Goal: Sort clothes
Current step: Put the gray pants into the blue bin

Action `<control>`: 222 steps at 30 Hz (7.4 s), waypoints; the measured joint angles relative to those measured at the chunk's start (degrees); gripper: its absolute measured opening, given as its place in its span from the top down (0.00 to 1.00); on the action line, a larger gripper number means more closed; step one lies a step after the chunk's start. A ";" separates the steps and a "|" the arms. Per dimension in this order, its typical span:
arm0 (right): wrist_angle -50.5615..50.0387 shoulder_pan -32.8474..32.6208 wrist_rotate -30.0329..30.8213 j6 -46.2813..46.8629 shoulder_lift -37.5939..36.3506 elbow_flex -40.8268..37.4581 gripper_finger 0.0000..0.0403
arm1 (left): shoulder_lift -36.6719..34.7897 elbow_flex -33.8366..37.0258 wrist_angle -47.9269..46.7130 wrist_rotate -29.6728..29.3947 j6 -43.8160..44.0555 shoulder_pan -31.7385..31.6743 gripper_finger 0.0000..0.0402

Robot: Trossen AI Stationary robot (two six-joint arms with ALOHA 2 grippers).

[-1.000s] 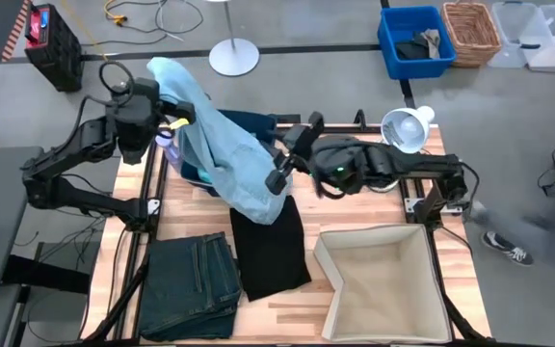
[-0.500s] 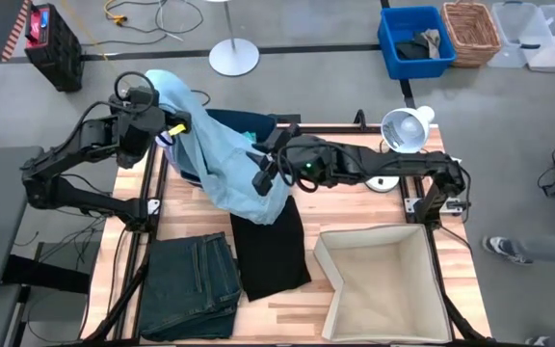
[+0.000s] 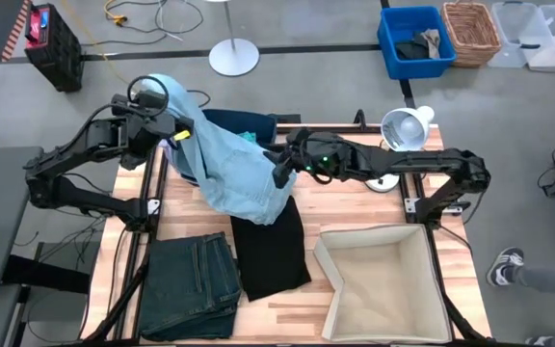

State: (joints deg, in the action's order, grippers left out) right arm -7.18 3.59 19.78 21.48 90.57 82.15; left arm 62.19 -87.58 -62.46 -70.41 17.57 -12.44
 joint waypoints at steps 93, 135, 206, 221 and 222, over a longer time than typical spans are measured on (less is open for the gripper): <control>-8.32 -4.16 5.22 -34.69 13.53 16.84 0.33 | 17.60 4.72 -2.02 50.49 9.05 6.69 0.32; -40.92 -20.49 31.80 -25.30 2.13 34.47 0.33 | 25.19 2.65 -7.41 46.92 1.57 -1.72 0.98; -36.77 -25.57 37.41 -26.95 2.42 34.38 0.33 | 31.12 -14.59 -16.56 69.97 -13.81 0.15 0.51; -35.54 -27.40 38.38 -27.04 2.42 34.38 0.33 | 45.95 -14.57 -17.01 72.01 -15.67 -6.35 0.58; -35.59 -27.76 39.26 -27.04 2.42 34.38 0.33 | 46.20 -14.57 -17.11 72.00 -15.15 -6.95 0.60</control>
State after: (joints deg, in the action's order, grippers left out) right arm -42.76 -24.17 59.04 -5.56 92.99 116.53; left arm 108.39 -102.15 -79.57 1.59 2.41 -19.39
